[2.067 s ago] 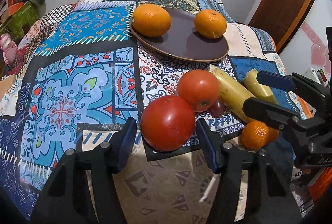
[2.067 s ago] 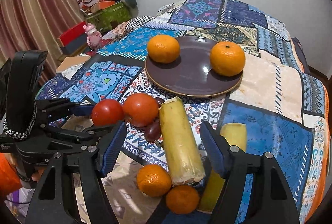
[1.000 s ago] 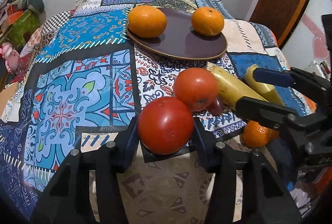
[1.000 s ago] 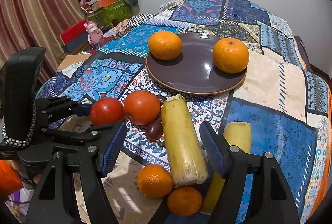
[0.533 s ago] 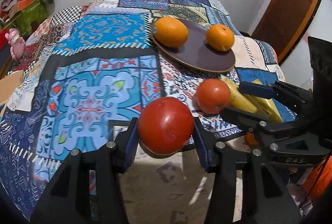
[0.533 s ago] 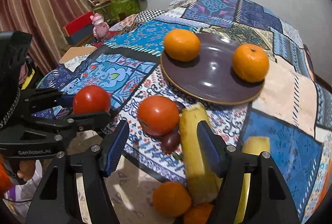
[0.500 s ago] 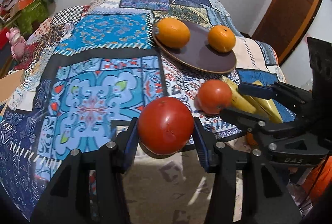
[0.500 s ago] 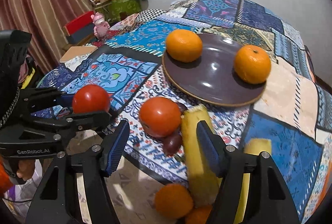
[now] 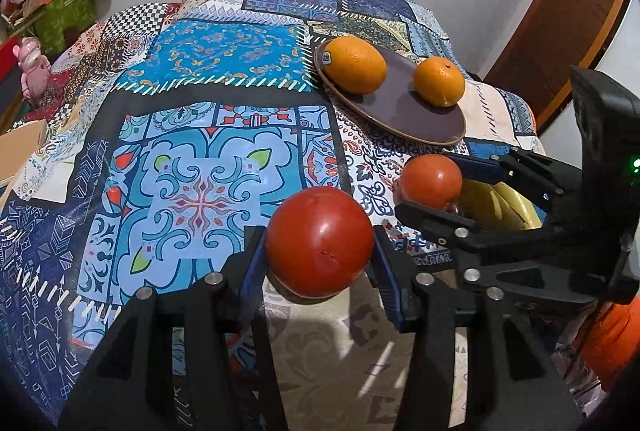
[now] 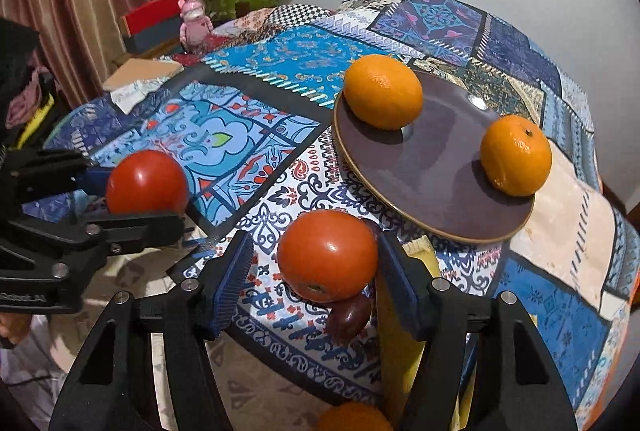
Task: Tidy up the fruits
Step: 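Grasp a red tomato with the left tool while the right tool grasps another tomato, then carry both held tomatoes to the plate and lower them beside the oranges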
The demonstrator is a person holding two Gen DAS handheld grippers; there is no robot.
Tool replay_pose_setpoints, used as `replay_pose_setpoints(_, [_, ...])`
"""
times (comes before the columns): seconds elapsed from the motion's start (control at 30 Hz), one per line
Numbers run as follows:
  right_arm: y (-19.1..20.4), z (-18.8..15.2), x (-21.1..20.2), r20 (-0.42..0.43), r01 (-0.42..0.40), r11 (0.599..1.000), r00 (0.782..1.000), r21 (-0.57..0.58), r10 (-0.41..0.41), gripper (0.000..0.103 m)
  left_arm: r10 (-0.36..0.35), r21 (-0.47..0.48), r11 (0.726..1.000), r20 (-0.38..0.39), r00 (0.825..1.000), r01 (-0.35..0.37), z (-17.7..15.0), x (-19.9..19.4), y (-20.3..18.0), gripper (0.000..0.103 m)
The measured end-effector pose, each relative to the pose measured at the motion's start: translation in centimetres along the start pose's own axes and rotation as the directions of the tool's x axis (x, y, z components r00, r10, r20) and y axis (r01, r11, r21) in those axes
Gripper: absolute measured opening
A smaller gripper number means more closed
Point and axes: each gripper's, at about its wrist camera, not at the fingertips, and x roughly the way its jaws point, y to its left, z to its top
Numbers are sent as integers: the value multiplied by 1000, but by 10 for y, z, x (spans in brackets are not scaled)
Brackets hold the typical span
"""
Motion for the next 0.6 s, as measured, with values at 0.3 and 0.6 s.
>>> replay_pose_setpoints(0.3, [-11, 3, 5, 1, -16, 999, 1000, 50, 16, 46, -2, -16, 1000, -3, 1000, 2, 2, -1, 5, 50])
replay_pose_setpoints(0.6, [-16, 9, -9, 15, -81, 990, 997, 115, 80, 46, 22, 9, 1000, 20, 1000, -22, 7, -6, -2, 50])
